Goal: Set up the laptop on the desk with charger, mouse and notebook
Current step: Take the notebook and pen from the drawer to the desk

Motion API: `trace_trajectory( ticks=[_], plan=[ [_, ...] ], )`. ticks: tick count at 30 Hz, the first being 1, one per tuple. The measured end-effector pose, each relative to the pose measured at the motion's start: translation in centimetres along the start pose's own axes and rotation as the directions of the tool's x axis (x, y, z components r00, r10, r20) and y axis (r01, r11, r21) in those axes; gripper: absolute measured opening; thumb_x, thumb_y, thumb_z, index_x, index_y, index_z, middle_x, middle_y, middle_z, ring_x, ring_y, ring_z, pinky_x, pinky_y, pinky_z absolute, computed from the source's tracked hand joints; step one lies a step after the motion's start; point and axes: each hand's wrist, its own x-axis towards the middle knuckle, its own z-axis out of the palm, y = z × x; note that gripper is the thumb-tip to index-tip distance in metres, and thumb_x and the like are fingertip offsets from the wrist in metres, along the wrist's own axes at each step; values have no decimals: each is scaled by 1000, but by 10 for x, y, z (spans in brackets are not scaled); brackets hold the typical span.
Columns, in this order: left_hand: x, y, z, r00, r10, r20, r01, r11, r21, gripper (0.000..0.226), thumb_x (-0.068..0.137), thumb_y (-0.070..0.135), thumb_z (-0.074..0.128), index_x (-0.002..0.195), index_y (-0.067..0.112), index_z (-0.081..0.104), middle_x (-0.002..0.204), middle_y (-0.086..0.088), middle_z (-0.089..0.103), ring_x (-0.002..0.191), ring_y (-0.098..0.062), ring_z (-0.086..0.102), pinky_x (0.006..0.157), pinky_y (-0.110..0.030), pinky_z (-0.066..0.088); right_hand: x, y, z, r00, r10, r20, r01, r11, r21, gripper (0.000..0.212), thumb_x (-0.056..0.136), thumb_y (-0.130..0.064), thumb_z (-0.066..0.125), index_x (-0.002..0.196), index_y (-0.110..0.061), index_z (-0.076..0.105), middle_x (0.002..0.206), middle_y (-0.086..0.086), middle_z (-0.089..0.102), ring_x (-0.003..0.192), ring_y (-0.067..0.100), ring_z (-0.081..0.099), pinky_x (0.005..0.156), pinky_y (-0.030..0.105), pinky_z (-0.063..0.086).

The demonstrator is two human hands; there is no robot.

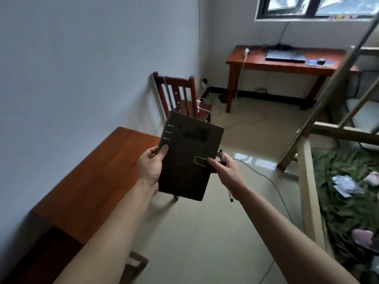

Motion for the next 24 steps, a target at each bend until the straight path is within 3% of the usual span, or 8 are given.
trace_trajectory(
  ticks=[3,6,8,11,14,18,22,24],
  plan=[
    [29,14,46,999,-25,26,25,1000,-9,28,83,35,78,95,11,71,95,-6,77,93,-31,72,83,-50,59,37,-3,-29,999,7,-37,-5,998,65,13,99,-17,62,110,-14,70,97,-2,77,83,6,72,66,16,54],
    [67,20,77,995,-25,94,22,999,26,29,87,36,73,99,9,70,99,-9,76,95,-32,71,86,-54,58,82,-4,-47,999,-9,-51,12,998,56,16,98,-14,63,112,-14,70,102,1,77,95,15,73,85,30,58],
    [97,21,90,986,-78,145,71,996,51,33,91,39,69,106,9,69,103,-12,75,95,-33,71,85,-55,58,111,-6,-57,997,-11,-72,15,999,49,17,97,-13,64,112,-18,71,102,1,78,95,15,73,85,26,58],
    [170,18,119,955,-186,231,160,979,127,41,92,51,61,110,14,70,107,-11,74,100,-32,69,92,-52,55,173,-11,-73,993,27,-119,-16,996,92,14,96,-13,65,104,-22,73,94,-2,79,86,9,74,66,13,53],
    [249,19,160,907,-262,329,212,960,181,47,90,63,53,107,23,71,103,-4,74,98,-26,67,87,-43,52,245,-23,-93,974,160,-159,-150,986,72,18,100,-33,59,99,-23,74,93,-1,78,77,6,72,46,15,35],
    [327,28,223,820,-366,440,301,930,212,52,92,67,47,91,22,73,79,-1,73,67,-17,68,60,-30,53,318,-41,-127,901,403,-164,-401,915,46,58,94,-71,39,112,-29,74,104,-3,78,90,12,70,57,30,24],
    [396,38,302,725,-447,524,326,893,312,55,91,68,47,97,20,72,79,-1,74,66,-17,69,56,-29,57,375,-51,-176,863,455,-217,-431,890,151,67,91,-78,33,116,-29,71,108,-5,77,100,14,72,40,18,23],
    [419,40,347,693,-468,548,317,881,352,54,89,68,50,95,19,71,77,-1,74,67,-18,70,57,-30,56,397,-49,-205,847,464,-259,-427,884,187,68,91,-78,33,119,-29,70,110,-4,77,106,17,71,39,18,22]
  ],
)
